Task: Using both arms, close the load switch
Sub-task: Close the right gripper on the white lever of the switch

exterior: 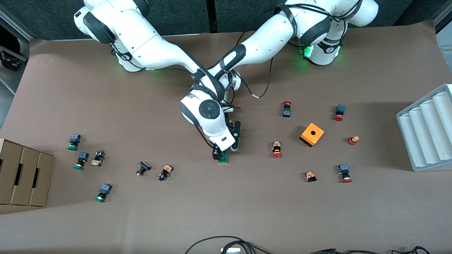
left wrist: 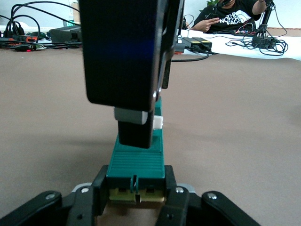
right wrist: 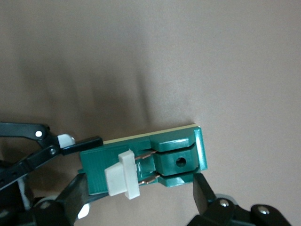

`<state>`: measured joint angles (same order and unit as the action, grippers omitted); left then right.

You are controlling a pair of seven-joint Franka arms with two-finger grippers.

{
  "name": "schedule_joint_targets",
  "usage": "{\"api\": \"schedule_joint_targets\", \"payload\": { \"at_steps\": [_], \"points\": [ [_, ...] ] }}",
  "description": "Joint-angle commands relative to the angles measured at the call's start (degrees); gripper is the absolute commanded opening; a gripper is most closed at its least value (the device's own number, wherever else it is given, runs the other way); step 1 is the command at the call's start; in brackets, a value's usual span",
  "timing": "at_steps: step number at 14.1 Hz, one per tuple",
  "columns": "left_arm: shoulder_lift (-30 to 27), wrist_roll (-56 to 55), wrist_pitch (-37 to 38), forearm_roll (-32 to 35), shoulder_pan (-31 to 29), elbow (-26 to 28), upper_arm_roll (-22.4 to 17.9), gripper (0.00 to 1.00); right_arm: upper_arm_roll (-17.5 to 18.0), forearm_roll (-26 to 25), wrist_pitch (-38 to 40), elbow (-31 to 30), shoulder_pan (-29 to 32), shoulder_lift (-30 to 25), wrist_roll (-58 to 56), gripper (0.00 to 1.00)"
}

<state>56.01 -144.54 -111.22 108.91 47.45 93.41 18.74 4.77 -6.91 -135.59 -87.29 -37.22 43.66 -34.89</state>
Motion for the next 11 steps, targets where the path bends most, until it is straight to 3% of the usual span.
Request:
{"api": "schedule_joint_targets", "payload": {
  "at_steps": [1, 11],
  "points": [
    [0.95, -1.62, -0.41, 0.78, 0.98, -1.12, -0.64, 0.37, -0.47, 0.67, -2.57, -0.25, -0.49, 0.55, 0.44, 0.99],
    [0.95, -1.62, -0.41, 0.78, 0.98, -1.21, -0.64, 0.38, -0.47, 0.49, -3.71, -0.25, -0.4, 0.99, 0.26, 0.99]
  ]
}}
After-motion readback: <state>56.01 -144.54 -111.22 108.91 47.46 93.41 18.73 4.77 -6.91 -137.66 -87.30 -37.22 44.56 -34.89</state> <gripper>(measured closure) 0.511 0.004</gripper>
